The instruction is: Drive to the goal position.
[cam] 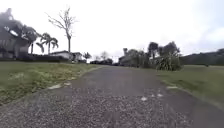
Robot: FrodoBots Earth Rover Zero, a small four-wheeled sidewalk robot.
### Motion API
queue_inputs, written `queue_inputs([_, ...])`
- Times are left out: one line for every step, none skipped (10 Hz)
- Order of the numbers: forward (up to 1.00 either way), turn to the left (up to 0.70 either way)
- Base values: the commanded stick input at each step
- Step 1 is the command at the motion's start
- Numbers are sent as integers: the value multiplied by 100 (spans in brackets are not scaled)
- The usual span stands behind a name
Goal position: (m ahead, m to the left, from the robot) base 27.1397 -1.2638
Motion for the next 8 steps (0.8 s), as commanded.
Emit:
queue_inputs([70, 0])
queue_inputs([70, 0])
queue_inputs([70, 0])
queue_inputs([70, 0])
queue_inputs([70, 0])
queue_inputs([70, 0])
queue_inputs([70, 0])
queue_inputs([70, 0])
